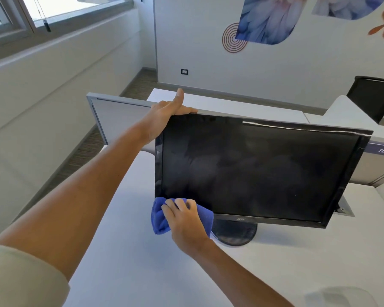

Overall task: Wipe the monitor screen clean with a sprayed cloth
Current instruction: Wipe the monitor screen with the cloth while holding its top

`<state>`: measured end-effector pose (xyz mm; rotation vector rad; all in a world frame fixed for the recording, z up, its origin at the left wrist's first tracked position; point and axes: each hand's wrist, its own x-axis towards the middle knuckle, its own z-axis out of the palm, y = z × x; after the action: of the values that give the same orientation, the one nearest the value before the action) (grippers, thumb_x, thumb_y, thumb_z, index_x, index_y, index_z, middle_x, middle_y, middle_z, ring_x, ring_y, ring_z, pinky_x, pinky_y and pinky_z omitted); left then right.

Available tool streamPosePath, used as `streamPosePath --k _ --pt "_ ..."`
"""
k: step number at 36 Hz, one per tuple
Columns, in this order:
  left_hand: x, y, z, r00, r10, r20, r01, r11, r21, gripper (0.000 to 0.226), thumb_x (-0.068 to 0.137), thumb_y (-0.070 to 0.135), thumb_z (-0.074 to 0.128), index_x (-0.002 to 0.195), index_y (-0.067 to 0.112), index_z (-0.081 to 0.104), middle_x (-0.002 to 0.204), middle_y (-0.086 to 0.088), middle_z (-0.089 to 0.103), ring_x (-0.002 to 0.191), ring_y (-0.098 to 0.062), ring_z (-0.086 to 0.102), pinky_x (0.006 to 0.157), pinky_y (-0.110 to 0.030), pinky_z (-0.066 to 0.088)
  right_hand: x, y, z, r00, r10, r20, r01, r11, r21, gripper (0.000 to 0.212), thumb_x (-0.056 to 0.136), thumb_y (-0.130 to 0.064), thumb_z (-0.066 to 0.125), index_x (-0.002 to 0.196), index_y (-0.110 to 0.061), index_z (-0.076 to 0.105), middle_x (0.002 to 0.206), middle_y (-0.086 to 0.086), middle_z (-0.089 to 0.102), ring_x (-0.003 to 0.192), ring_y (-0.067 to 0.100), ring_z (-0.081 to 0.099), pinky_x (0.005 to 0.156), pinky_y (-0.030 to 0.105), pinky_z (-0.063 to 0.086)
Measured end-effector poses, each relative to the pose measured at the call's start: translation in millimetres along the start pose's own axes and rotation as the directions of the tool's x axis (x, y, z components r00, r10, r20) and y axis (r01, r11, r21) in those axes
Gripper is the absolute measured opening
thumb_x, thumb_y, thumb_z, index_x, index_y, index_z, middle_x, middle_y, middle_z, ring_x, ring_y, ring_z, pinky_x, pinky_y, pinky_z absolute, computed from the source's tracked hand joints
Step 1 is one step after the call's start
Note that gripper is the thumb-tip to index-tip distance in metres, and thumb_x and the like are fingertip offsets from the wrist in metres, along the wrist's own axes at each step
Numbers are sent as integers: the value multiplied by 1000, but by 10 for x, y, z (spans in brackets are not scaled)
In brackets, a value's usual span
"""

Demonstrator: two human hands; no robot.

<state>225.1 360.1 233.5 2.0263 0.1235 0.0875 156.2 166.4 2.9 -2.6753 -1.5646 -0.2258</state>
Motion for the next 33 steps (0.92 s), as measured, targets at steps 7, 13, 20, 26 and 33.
streamPosePath --k 7,13,20,26,33 --pt "-18 -30 -22 1000 11 3 -11 1000 -5 85 103 75 12 137 31 77 158 1 62 153 -27 46 135 -56 22 69 -30 -79 973 141 -184 -100 972 214 29 59 2 70 73 -19 54 67 -7 49 69 18 45 63 31 38" --pt "-11 -16 28 1000 12 -1 -12 1000 24 80 112 66 10 139 29 75 161 0 59 156 -28 41 136 -59 16 56 -175 -78 990 116 82 -122 990 69 18 82 -14 67 95 -19 58 88 -3 60 88 23 52 85 39 47" --pt "-20 -18 11 1000 0 6 0 1000 -17 78 112 65 11 139 28 75 154 -3 65 148 -30 51 134 -56 27 132 -442 -80 936 277 215 -269 961 -66 39 71 -30 86 103 -23 66 98 -3 63 101 20 58 107 44 46" --pt "-9 -63 -23 1000 11 -4 -11 1000 -25 79 110 69 12 137 31 77 153 0 65 149 -28 50 134 -56 26 232 -448 -55 942 247 227 -246 969 -33 34 86 -28 79 114 -20 61 104 -1 62 104 20 59 105 39 45" --pt "-47 -119 -45 999 52 -1 -52 995 -79 80 109 68 15 136 25 77 147 -1 71 144 -26 57 132 -53 33 38 -268 -13 961 269 62 -272 961 54 19 104 -14 48 117 -16 61 117 0 60 112 19 55 96 35 40"
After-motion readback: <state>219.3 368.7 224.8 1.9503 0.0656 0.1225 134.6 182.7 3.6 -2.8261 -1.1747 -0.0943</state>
